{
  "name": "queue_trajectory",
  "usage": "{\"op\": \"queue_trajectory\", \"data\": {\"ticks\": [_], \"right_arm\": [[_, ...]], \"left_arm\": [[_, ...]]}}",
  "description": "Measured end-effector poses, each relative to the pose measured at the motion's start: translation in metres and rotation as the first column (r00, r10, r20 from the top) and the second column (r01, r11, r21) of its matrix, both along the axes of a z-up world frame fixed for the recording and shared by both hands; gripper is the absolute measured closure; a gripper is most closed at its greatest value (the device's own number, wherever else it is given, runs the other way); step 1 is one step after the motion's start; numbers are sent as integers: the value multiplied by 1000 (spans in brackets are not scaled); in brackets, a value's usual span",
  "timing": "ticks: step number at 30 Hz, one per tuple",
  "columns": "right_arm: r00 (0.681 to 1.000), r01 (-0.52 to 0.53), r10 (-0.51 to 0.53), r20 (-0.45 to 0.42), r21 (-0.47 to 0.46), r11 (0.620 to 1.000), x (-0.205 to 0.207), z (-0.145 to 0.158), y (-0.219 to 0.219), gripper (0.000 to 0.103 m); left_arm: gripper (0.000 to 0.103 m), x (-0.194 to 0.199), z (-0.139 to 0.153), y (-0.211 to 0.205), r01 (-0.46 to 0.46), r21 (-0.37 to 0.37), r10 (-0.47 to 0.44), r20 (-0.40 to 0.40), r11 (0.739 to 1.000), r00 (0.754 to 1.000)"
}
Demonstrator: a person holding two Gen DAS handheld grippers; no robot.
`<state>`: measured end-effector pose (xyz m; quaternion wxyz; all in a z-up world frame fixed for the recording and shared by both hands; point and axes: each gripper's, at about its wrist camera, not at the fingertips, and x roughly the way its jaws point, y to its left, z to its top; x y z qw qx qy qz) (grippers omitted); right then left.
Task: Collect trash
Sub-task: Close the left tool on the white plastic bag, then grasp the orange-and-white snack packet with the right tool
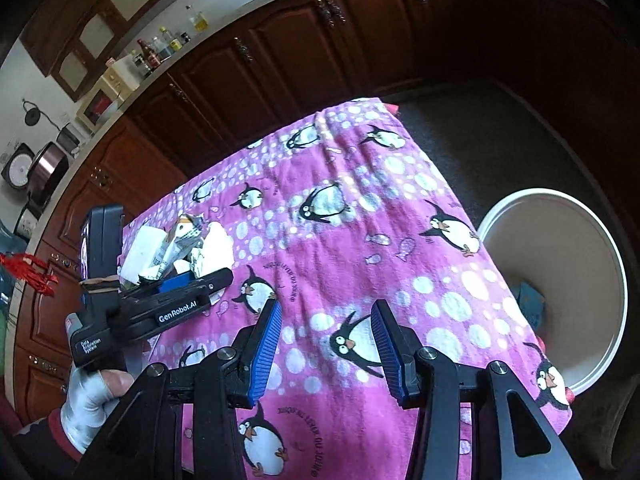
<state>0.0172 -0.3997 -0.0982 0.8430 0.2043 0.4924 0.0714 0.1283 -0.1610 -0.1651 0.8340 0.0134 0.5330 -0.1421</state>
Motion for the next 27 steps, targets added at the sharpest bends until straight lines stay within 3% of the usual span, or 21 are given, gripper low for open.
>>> {"op": "queue_trajectory", "data": {"ticks": [2, 4, 8, 17, 22, 27], "right_arm": [[1000, 0, 0, 1, 10, 1000, 1, 0, 1, 59], [1000, -9, 9, 5, 16, 1000, 3, 1, 5, 59], [999, -39, 39, 11, 24, 999, 8, 2, 18, 59], [992, -124, 126, -14, 88, 988, 40, -11, 69, 59], [985, -164, 172, -30, 166, 972, 66, -22, 104, 50], [981, -167, 188, -55, 268, 949, 99, -42, 139, 50]], "left_arm": [[80, 1, 1, 2, 13, -10, -13, -2, 1000, 1000], [82, -5, 6, 9, 32, -51, -32, -13, 998, 999], [84, -30, 25, 34, 55, -152, -60, -32, 987, 998], [84, -77, 51, 90, 100, -214, -108, -25, 972, 994], [84, -83, 64, 123, 56, -246, -59, -5, 968, 998], [84, -83, 81, 148, 12, -260, -3, 34, 966, 999]]}}
